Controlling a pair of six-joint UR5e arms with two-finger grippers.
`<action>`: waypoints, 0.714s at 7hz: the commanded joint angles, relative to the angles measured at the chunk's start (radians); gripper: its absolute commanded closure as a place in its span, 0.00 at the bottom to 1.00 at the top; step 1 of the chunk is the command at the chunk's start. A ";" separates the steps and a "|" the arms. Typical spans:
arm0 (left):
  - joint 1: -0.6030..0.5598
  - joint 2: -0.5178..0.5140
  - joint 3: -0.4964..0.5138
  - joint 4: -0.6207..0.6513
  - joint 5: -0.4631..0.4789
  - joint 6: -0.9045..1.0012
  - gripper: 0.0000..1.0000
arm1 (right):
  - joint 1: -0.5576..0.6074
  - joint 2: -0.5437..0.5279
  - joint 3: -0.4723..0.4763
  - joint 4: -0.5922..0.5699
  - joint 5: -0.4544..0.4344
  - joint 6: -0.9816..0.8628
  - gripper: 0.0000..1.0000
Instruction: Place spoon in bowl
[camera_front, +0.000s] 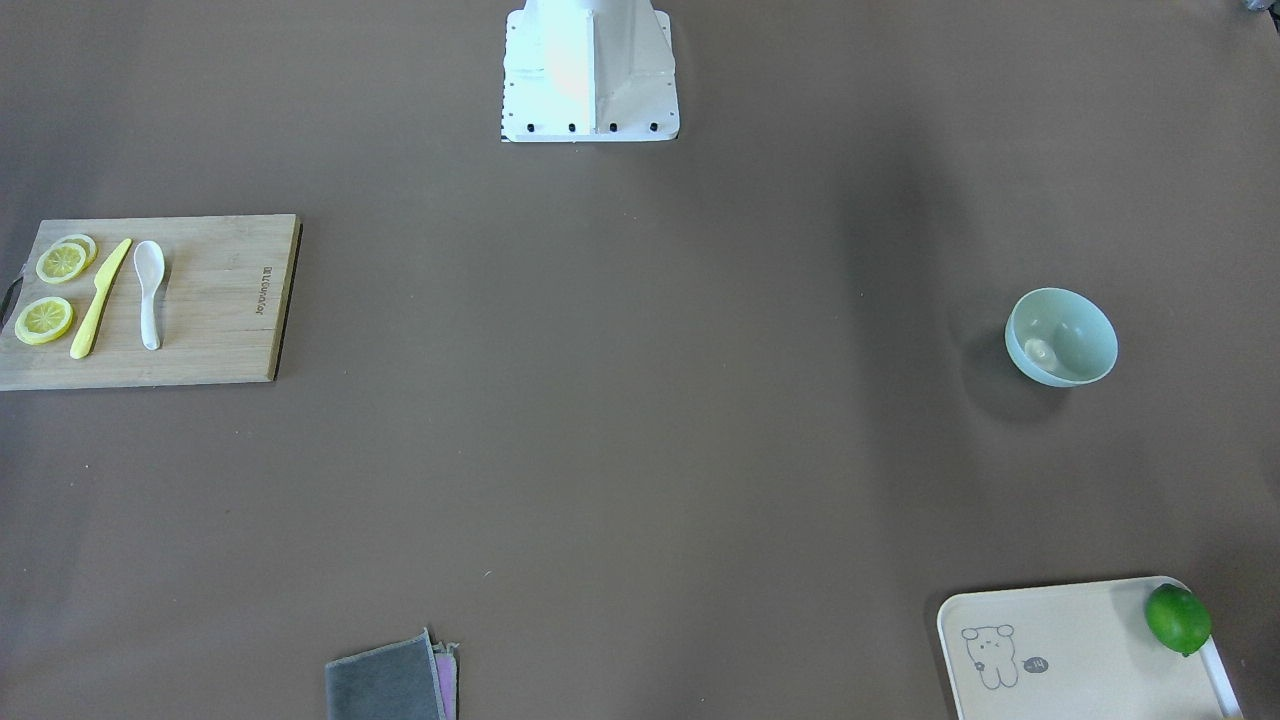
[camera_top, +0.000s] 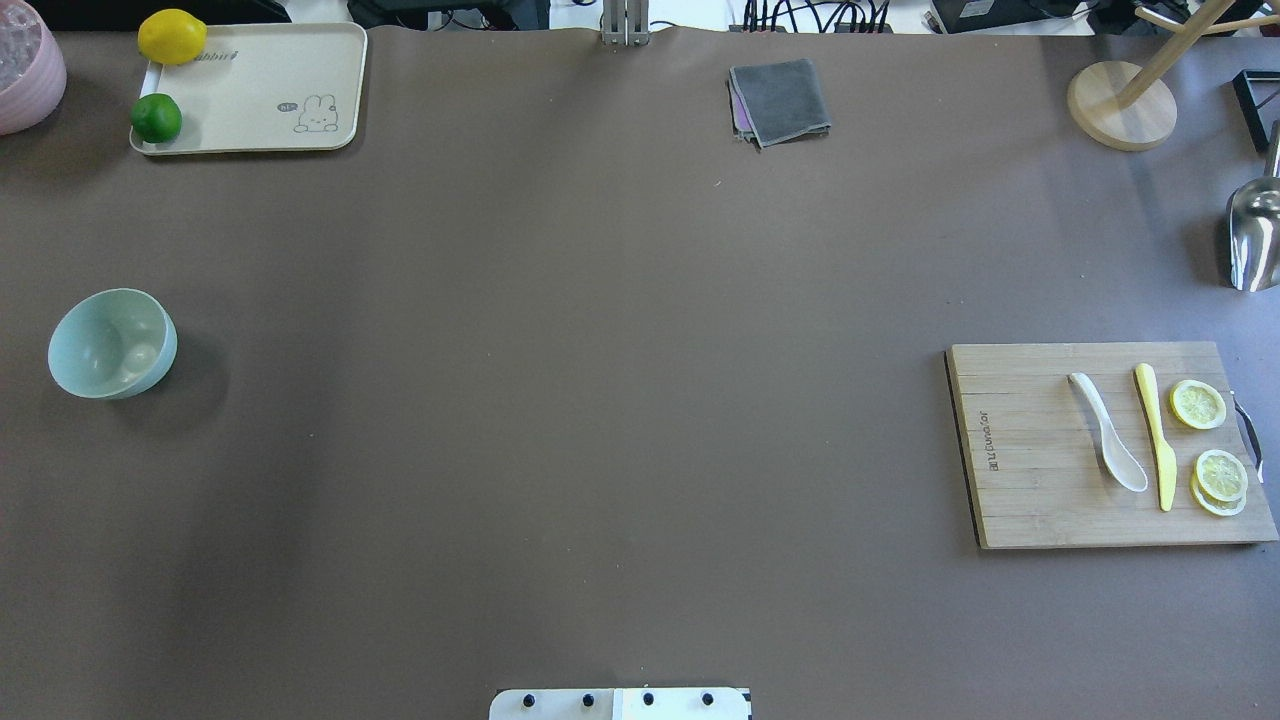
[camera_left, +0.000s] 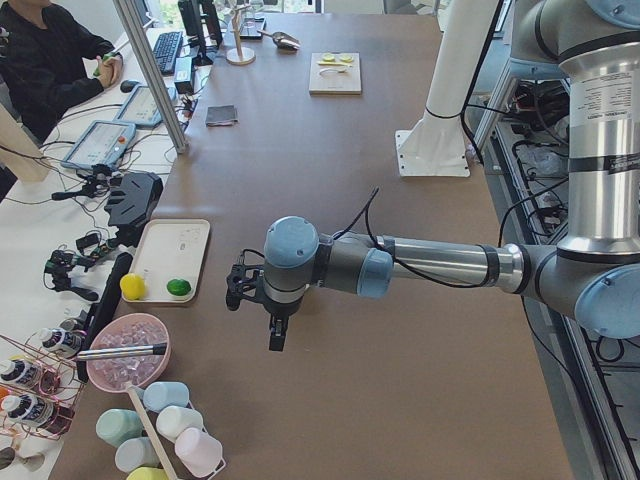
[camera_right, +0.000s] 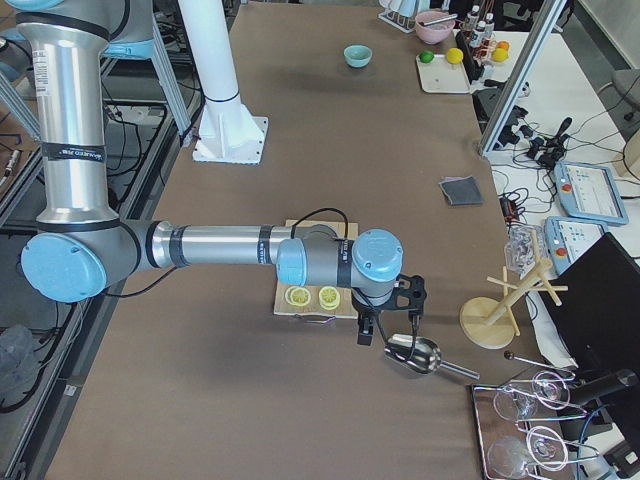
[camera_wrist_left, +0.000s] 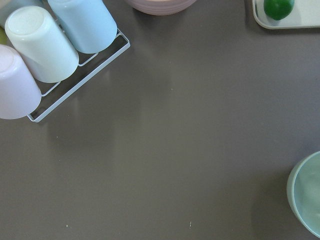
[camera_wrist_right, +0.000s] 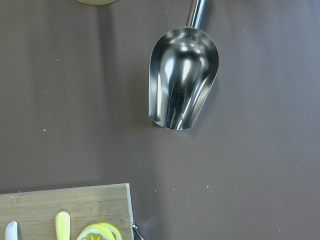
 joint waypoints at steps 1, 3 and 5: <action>0.000 0.000 -0.003 -0.004 0.000 0.000 0.02 | -0.001 0.001 0.002 0.003 0.000 0.000 0.00; 0.002 -0.009 -0.003 -0.006 0.000 0.001 0.02 | -0.001 0.003 0.006 0.008 0.000 0.000 0.00; 0.002 -0.011 -0.037 -0.062 -0.047 0.005 0.02 | -0.004 0.022 0.051 0.012 -0.002 -0.006 0.00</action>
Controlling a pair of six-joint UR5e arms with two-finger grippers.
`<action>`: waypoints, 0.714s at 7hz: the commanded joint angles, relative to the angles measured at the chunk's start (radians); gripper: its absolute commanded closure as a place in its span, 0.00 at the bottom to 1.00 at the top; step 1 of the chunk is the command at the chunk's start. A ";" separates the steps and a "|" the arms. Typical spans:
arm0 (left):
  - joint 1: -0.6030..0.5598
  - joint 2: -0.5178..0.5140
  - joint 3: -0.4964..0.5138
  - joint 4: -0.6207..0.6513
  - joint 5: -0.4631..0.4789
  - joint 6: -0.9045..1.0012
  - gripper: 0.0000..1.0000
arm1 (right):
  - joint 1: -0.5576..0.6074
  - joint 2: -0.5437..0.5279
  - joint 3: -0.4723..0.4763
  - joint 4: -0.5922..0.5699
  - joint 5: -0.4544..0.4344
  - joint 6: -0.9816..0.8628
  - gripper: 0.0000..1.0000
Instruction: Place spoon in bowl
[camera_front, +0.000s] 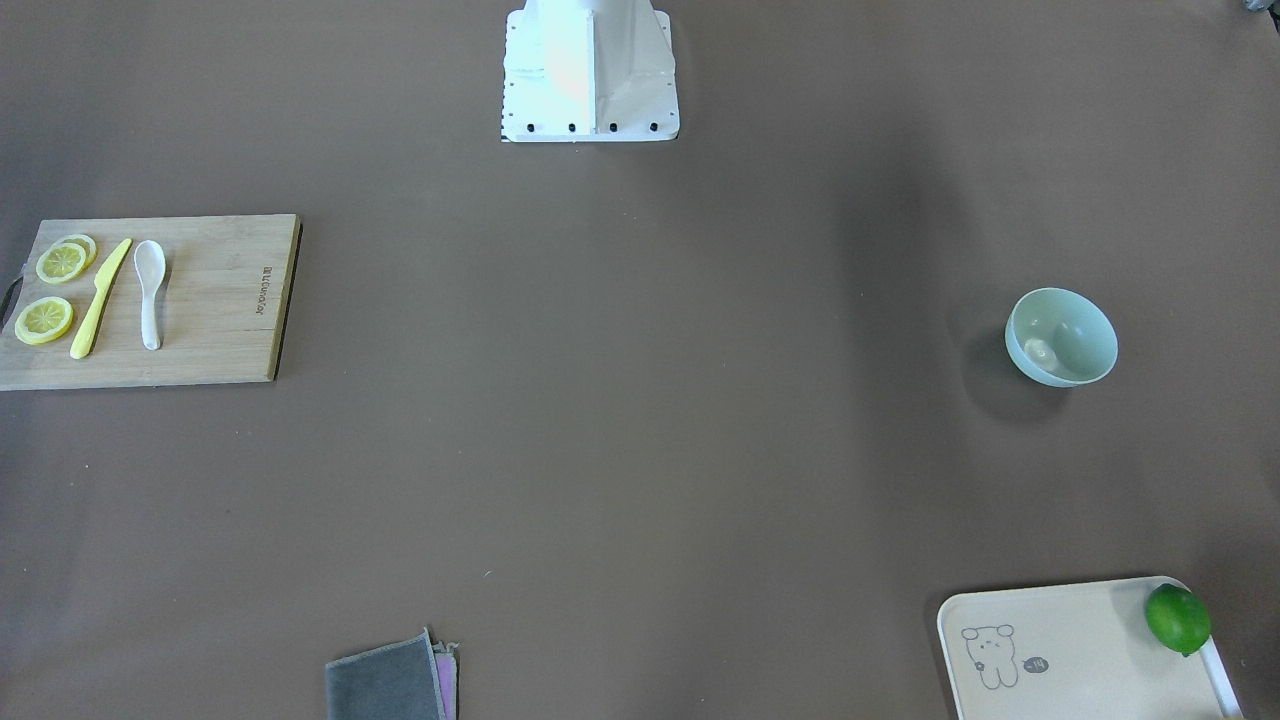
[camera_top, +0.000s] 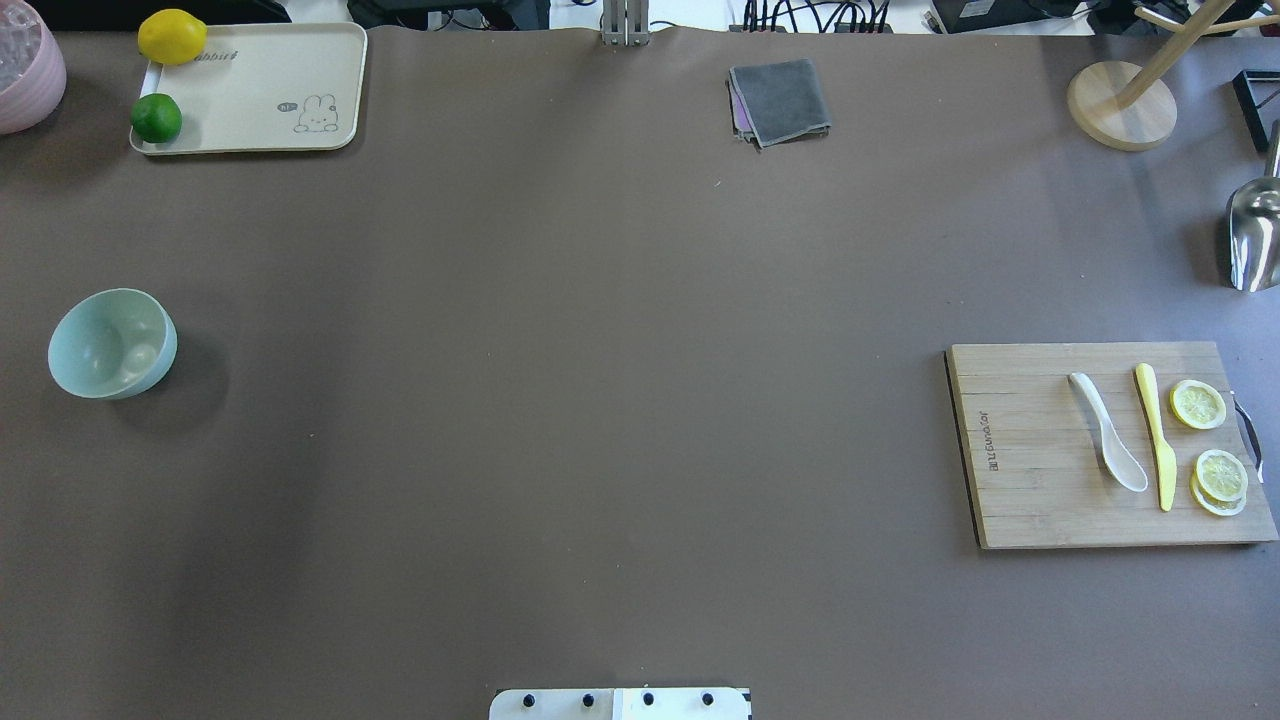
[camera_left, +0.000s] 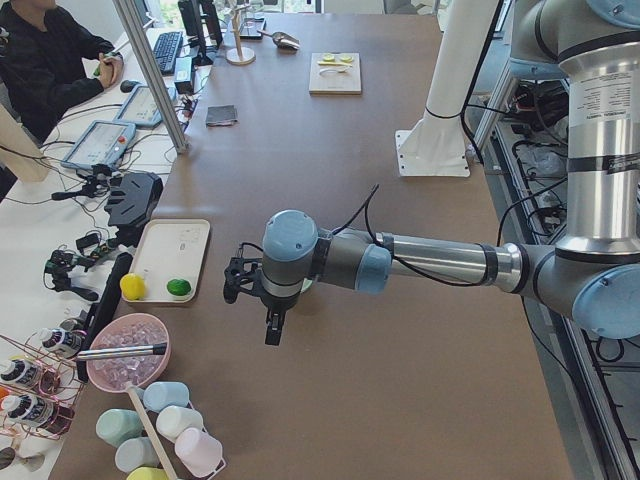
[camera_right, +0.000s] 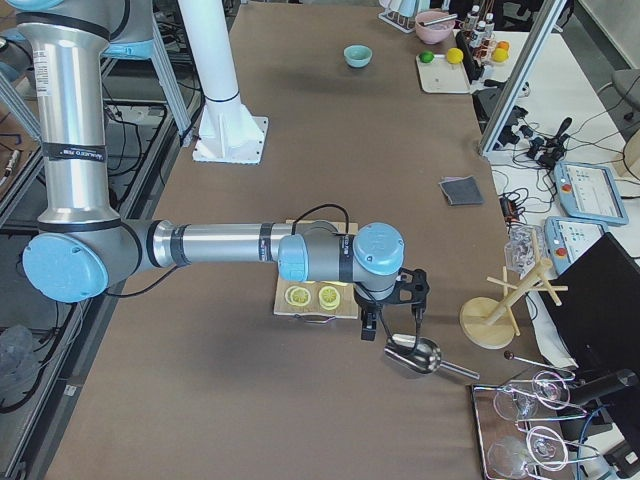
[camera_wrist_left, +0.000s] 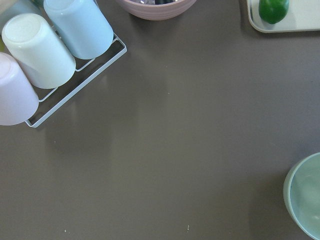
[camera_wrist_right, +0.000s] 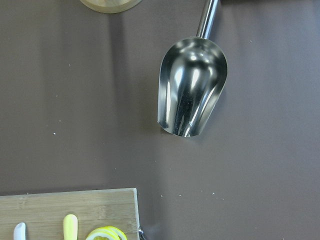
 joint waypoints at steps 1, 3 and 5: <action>0.011 -0.020 0.020 -0.154 -0.052 0.002 0.02 | -0.003 0.023 0.050 0.007 -0.004 0.000 0.00; 0.040 -0.058 0.111 -0.303 -0.163 -0.135 0.02 | -0.050 0.029 0.049 0.183 -0.006 0.010 0.00; 0.137 -0.082 0.136 -0.303 -0.152 -0.202 0.02 | -0.063 0.021 0.022 0.214 -0.003 0.011 0.00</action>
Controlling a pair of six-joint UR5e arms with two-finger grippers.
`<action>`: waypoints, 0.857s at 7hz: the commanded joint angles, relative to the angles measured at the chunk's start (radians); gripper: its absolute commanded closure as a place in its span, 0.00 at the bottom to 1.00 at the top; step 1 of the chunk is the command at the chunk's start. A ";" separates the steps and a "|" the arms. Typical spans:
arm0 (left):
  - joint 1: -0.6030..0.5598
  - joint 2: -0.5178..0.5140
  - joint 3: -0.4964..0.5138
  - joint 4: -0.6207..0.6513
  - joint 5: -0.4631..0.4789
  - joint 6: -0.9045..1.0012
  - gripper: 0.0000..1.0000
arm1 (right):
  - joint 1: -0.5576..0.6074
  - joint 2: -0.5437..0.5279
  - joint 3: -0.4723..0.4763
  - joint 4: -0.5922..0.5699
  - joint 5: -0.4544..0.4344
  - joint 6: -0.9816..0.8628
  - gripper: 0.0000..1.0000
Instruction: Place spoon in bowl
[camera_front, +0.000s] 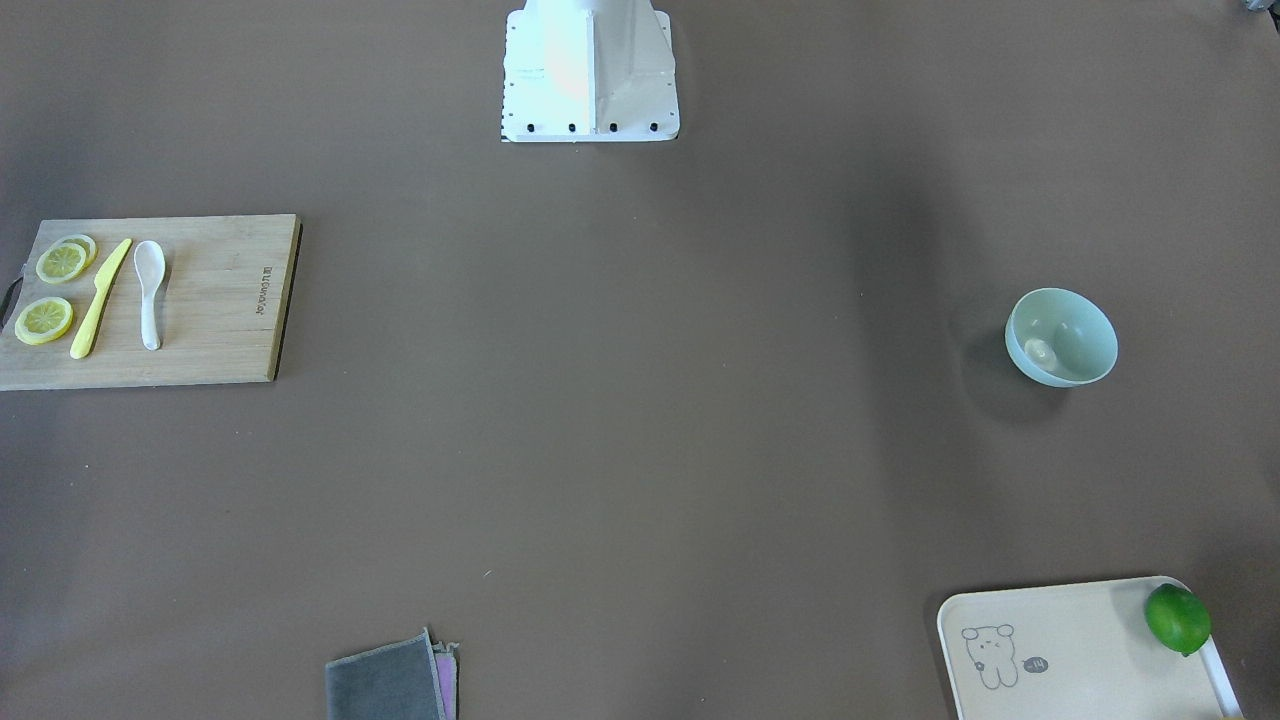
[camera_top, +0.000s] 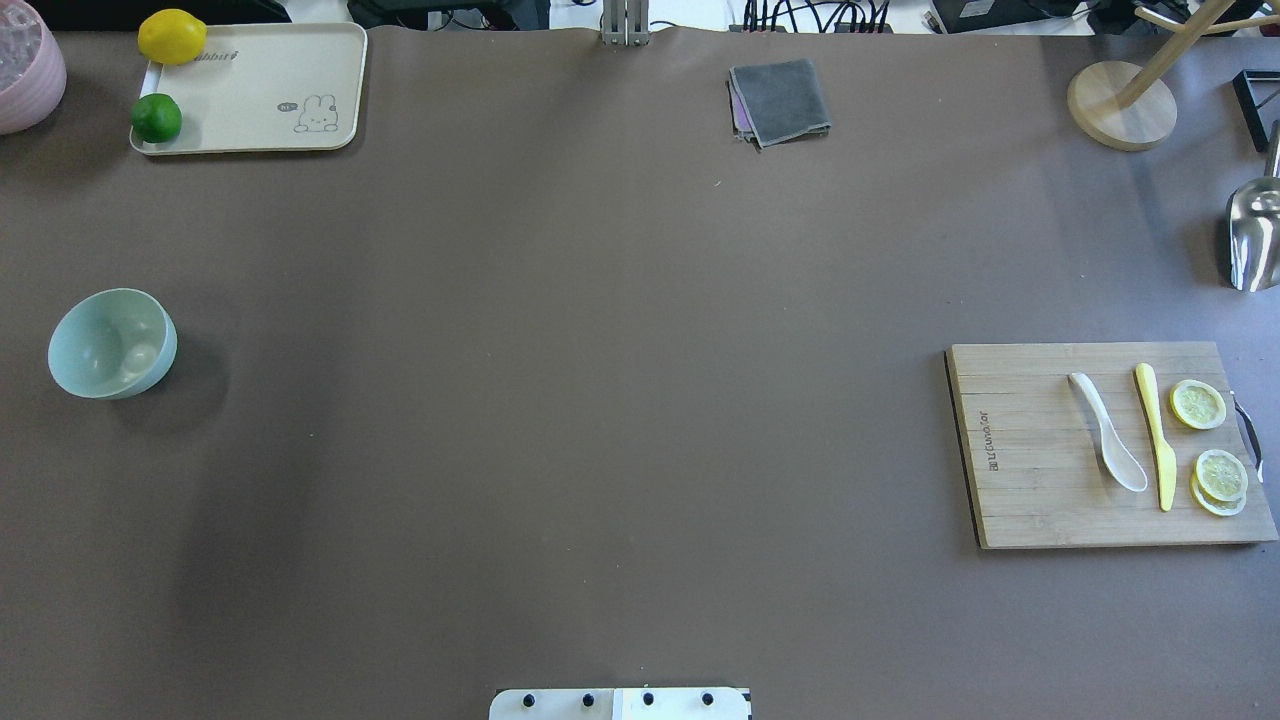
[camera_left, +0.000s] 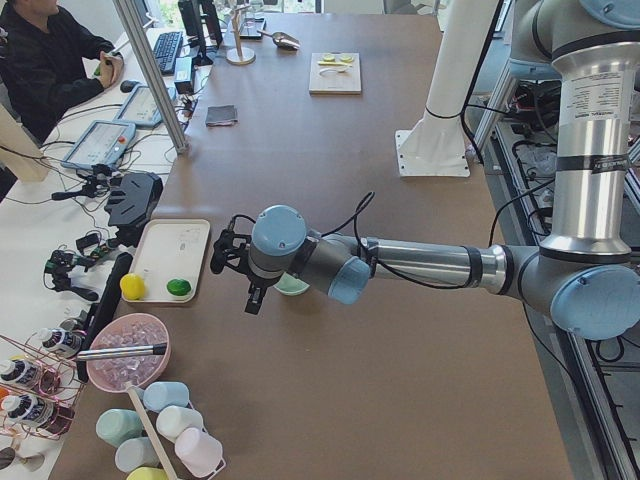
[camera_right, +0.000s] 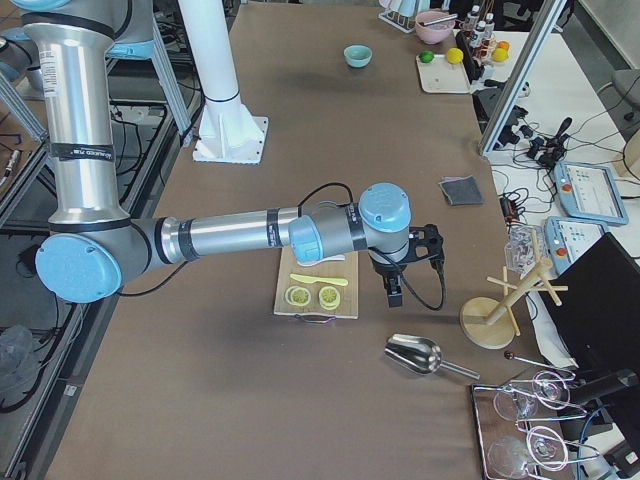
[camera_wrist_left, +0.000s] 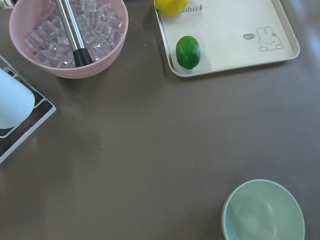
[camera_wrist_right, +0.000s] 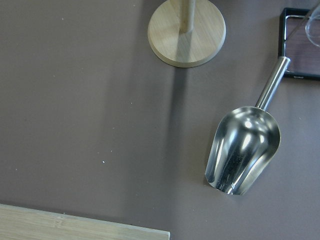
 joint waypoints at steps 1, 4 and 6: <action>0.093 -0.024 0.078 -0.045 0.003 -0.050 0.02 | -0.012 -0.004 -0.066 0.056 0.028 0.000 0.00; 0.229 -0.024 0.228 -0.366 0.087 -0.307 0.02 | -0.012 -0.006 -0.192 0.243 0.068 0.000 0.00; 0.313 -0.026 0.244 -0.476 0.113 -0.432 0.02 | -0.017 -0.001 -0.180 0.251 0.071 0.075 0.00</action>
